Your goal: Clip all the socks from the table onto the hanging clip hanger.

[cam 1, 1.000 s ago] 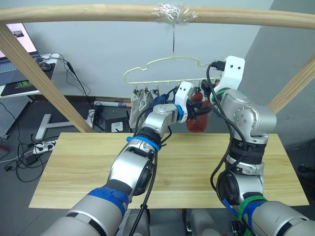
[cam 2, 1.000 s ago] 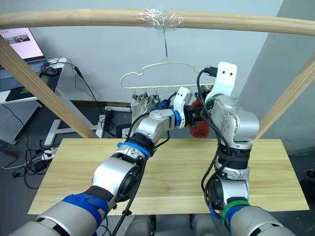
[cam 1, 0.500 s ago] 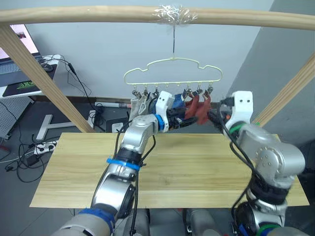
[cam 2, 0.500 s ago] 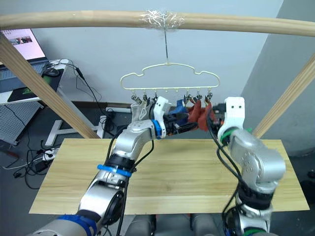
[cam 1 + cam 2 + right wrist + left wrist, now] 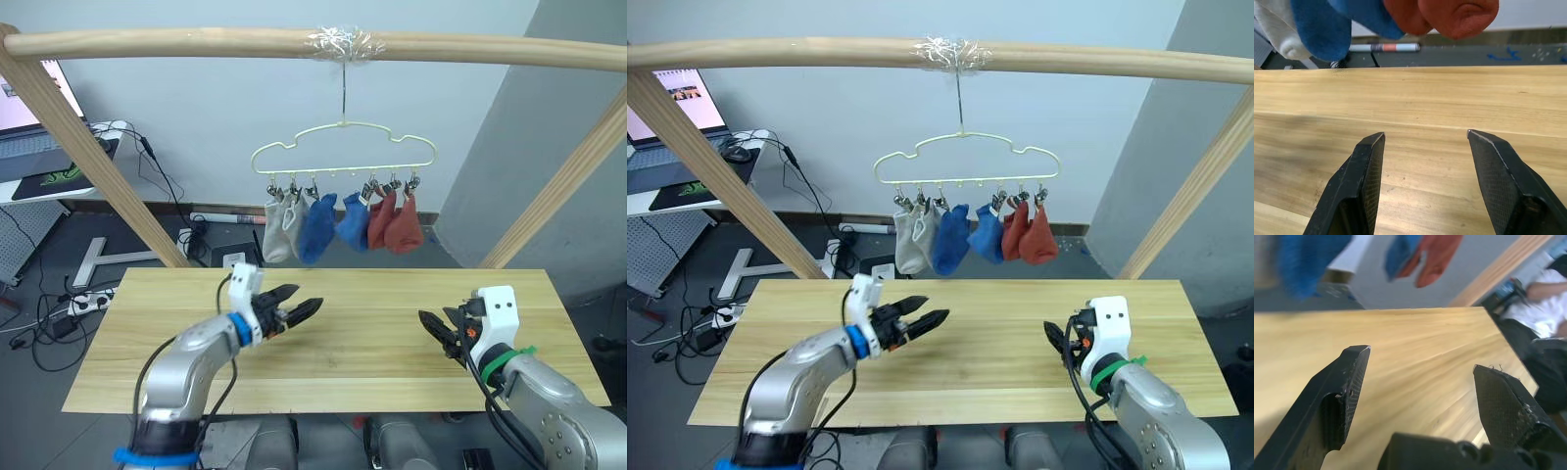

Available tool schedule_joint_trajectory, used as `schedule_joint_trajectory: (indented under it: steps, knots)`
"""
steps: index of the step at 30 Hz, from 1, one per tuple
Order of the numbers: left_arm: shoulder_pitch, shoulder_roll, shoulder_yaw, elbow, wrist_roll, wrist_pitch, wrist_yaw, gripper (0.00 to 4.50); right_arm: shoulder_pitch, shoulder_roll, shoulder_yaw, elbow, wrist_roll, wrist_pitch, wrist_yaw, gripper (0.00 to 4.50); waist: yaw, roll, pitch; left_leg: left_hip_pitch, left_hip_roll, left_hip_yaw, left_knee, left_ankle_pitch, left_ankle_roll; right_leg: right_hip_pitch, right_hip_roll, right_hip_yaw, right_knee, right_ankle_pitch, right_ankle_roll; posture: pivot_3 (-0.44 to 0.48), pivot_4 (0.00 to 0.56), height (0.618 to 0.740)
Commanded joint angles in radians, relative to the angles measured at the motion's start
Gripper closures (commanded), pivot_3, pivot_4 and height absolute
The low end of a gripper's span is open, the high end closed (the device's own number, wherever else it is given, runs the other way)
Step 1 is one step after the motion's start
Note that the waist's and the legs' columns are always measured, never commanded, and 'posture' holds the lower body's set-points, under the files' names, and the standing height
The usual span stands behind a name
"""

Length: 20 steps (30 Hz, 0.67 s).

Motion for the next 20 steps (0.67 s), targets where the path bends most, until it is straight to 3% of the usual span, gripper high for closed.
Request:
schedule_joint_trajectory:
  steps: [1, 10, 20]
  knots:
    - [0.07, 0.032, 0.065, -0.103, -0.029, -0.052, 0.016, 0.67, 0.088, -0.006, 0.026, -0.039, -0.027, -0.173, 0.027, 1.73, 0.003, 0.0, -0.001, 0.0, 0.0, 0.0, 0.0, 0.0, 0.0, 0.0, 0.0, 0.0, 0.0, 0.0, -0.001, 0.111, 0.145, 0.74]
    - [0.207, 0.077, 0.097, -0.153, -0.05, -0.086, 0.031, 0.67, 0.284, -0.031, 0.096, -0.01, -0.098, -0.406, 0.043, 1.73, 0.026, -0.004, -0.008, -0.001, 0.0, 0.001, 0.0, 0.0, 0.0, 0.0, -0.001, 0.001, -0.004, 0.0, -0.002, 0.125, 0.144, 0.74]
    - [0.213, 0.059, 0.088, -0.155, -0.09, -0.131, 0.045, 0.67, 0.298, -0.059, 0.112, -0.005, -0.107, -0.432, 0.039, 1.73, 0.035, -0.005, -0.008, -0.003, 0.0, 0.001, -0.003, 0.0, 0.001, -0.001, -0.002, 0.001, -0.011, 0.0, -0.002, 0.123, 0.147, 0.74]
